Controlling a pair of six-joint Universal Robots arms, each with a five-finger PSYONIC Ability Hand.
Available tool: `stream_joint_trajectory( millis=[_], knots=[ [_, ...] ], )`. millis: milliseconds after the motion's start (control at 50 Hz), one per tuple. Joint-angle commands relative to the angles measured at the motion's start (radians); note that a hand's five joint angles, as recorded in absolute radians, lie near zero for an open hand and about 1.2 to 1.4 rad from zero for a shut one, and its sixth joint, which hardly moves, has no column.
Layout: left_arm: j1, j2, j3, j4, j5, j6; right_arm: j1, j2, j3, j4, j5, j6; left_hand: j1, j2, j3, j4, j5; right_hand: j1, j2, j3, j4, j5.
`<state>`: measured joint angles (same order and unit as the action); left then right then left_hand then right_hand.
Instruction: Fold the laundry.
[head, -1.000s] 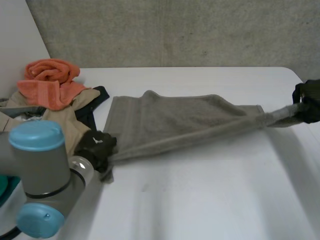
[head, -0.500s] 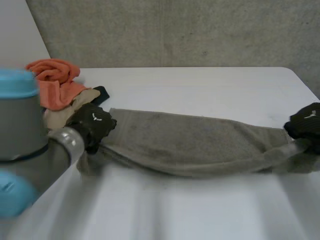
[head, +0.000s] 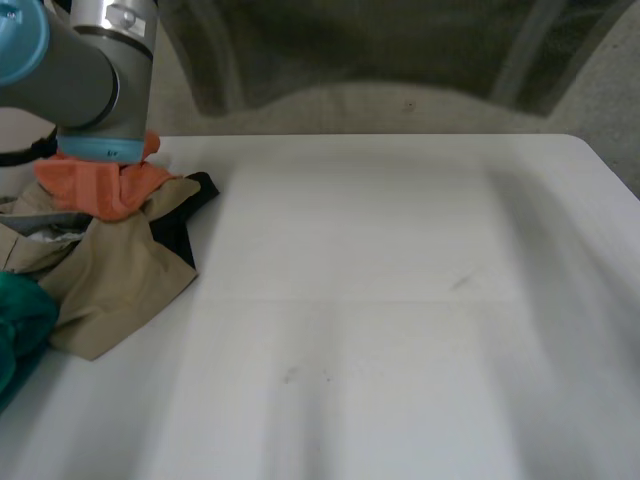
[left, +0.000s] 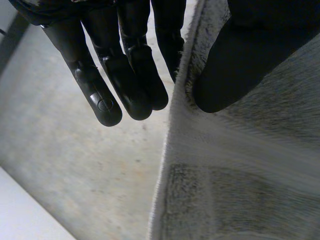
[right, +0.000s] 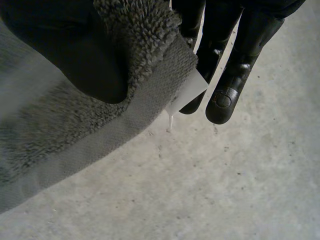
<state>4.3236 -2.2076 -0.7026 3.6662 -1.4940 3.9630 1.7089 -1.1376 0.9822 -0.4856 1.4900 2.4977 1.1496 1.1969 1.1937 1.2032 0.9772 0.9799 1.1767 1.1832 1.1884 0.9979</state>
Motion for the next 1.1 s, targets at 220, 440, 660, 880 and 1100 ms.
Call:
stream_joint_trajectory(
  millis=[220,440,660,880,1100],
  knots=[
    [0.002,0.006,-0.612,0.037,0.006,-0.061,0.024,0.148,0.309,0.176,-0.048,-0.01,0.247,0.199,0.203,0.193,0.245,0.416,0.22,0.213,0.208,0.224],
    [-0.039,0.075,-0.978,-0.021,0.006,-0.028,-0.063,0.096,0.527,0.447,-0.147,-0.11,0.247,0.199,0.203,0.193,0.245,0.416,0.22,0.213,0.208,0.224],
    [-0.07,0.416,-1.239,-0.538,-0.023,0.084,-0.253,-0.197,0.72,0.835,-0.231,-0.506,0.247,0.199,0.203,0.193,0.245,0.416,0.22,0.213,0.208,0.224],
    [-0.074,0.316,-1.028,-0.565,-0.066,0.084,-0.298,-0.165,0.704,0.808,-0.24,-0.516,0.247,0.199,0.203,0.193,0.245,0.416,0.22,0.213,0.208,0.224],
    [-0.075,0.016,-0.691,-0.315,-0.069,0.113,-0.201,0.019,0.541,0.543,-0.12,-0.353,0.247,0.199,0.203,0.193,0.245,0.416,0.22,0.213,0.208,0.224]
  ],
)
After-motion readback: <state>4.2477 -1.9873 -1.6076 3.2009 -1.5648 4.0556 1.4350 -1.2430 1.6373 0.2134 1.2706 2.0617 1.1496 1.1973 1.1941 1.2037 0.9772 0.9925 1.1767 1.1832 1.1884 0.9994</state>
